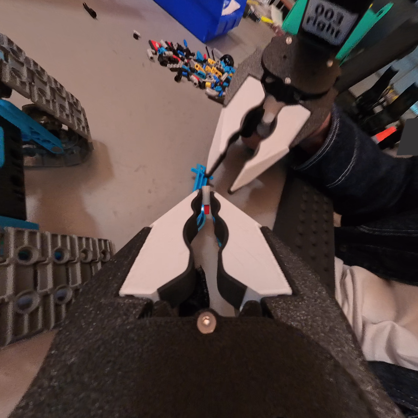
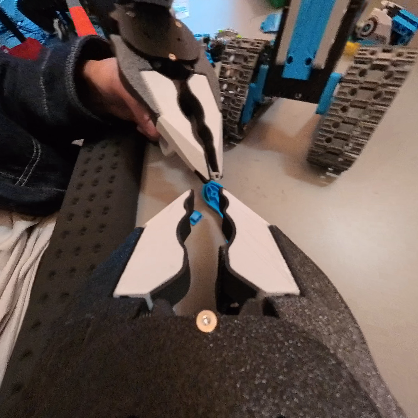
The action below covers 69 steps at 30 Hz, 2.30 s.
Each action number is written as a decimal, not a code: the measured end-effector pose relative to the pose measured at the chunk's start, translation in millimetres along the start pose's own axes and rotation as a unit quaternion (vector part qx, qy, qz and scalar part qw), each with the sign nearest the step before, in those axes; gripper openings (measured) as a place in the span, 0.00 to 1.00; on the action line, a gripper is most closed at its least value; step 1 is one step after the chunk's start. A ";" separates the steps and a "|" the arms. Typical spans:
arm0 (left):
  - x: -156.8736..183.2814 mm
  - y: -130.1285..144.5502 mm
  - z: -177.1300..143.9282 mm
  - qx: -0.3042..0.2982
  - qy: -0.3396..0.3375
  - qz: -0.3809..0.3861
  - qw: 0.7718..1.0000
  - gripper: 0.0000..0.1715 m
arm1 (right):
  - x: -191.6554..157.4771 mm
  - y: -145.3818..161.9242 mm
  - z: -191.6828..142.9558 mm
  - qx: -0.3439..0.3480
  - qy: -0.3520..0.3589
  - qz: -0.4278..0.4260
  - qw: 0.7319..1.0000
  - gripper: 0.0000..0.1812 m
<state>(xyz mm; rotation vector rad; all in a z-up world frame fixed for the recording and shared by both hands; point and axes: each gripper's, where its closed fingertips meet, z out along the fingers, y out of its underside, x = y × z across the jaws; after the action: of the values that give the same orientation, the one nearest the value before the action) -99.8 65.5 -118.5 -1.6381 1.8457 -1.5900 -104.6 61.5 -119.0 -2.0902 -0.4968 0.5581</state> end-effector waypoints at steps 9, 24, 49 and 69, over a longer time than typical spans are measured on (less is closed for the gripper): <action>0.3 -7.3 -4.4 0.029 0.017 -0.029 0.999 0.03 | -4.5 -6.9 11.5 -0.002 0.059 -0.100 0.993 0.17; -2.7 2.0 1.0 -0.006 -0.018 0.005 1.000 0.03 | -2.7 -6.0 5.4 0.000 0.064 -0.115 0.991 0.18; -14.3 12.1 7.7 -0.047 -0.087 0.051 0.994 0.03 | 14.9 26.2 22.1 -0.097 0.116 -0.145 0.978 0.11; -11.6 15.0 8.3 -0.055 -0.087 0.065 0.993 0.03 | 8.1 10.4 14.8 -0.043 0.069 -0.062 0.995 0.12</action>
<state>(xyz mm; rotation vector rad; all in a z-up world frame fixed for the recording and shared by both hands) -98.3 67.2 -139.0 -1.6073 1.9334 -1.2721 -104.8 70.2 -136.9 -2.1438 -0.5747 0.3215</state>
